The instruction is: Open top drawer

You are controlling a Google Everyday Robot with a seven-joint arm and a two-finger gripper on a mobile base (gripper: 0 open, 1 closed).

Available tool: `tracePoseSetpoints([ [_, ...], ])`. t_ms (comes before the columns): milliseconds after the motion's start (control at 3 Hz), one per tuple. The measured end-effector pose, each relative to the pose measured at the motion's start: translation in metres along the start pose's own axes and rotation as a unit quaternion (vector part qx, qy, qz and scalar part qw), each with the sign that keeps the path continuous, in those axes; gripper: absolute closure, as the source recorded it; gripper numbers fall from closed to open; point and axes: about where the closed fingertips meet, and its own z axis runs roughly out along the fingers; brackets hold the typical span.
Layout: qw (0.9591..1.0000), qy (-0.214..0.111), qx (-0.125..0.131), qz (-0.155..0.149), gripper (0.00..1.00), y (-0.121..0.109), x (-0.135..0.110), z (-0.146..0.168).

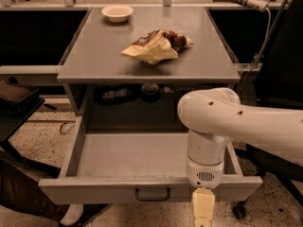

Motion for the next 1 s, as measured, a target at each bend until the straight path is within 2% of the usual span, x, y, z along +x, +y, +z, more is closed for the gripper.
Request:
tracePoseSetpoints([
  [333,1.0000,0.000,0.000,0.000,0.00,0.000,0.000,0.000],
  [667,0.9999,0.001,-0.009,0.005,0.00,0.010,0.005,0.001],
  [1000,0.9995,0.001,-0.028,0.017,0.00,0.041,0.018,0.004],
])
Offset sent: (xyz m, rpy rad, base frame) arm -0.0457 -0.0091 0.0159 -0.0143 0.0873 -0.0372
